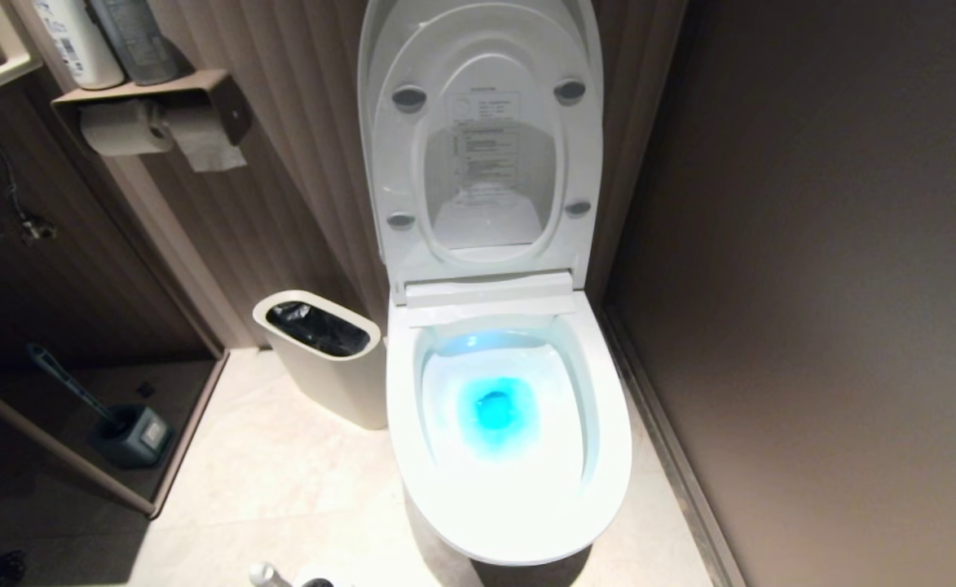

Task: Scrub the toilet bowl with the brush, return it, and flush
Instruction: Press the toilet flush button

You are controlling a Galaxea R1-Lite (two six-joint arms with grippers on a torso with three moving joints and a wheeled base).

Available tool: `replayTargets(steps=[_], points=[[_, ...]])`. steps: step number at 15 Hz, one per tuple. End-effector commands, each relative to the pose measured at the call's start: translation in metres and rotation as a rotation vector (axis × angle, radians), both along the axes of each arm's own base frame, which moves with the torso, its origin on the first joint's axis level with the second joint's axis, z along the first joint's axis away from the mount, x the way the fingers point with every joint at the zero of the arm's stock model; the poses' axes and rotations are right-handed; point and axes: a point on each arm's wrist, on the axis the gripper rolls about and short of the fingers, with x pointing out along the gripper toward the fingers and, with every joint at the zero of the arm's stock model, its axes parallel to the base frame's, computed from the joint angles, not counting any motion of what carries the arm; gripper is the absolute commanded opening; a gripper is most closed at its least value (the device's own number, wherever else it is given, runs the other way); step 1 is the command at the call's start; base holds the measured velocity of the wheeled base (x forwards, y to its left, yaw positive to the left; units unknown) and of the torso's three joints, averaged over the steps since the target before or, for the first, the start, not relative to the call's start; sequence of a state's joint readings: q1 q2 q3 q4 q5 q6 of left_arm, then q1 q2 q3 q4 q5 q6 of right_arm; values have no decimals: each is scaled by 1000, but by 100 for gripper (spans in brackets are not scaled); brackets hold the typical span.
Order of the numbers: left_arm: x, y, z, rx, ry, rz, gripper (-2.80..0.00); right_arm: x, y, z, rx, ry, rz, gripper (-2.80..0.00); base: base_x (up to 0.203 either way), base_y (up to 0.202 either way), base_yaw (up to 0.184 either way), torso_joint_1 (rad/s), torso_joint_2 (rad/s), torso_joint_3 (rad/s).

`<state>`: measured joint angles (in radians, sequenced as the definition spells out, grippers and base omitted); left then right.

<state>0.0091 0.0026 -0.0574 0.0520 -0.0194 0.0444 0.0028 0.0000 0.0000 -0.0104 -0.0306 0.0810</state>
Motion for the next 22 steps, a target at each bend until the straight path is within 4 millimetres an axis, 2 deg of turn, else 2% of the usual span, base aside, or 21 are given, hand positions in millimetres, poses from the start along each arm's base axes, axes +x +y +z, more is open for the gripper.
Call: replayTargets(steps=[1,5,10,22], points=[[4,0,-9,-35,-2,19,-280,0,0,0,0,0,0,-280,0,0,0,0,0,0],[4,0,-10,23,5,0,-280,0,0,0,2,0,0,-280,0,0,0,0,0,0],[4,0,-9,-35,-3,11,-280,0,0,0,0,0,0,-280,0,0,0,0,0,0],[4,1,-9,-44,-1,22,-280,0,0,0,2,0,0,-280,0,0,0,0,0,0]])
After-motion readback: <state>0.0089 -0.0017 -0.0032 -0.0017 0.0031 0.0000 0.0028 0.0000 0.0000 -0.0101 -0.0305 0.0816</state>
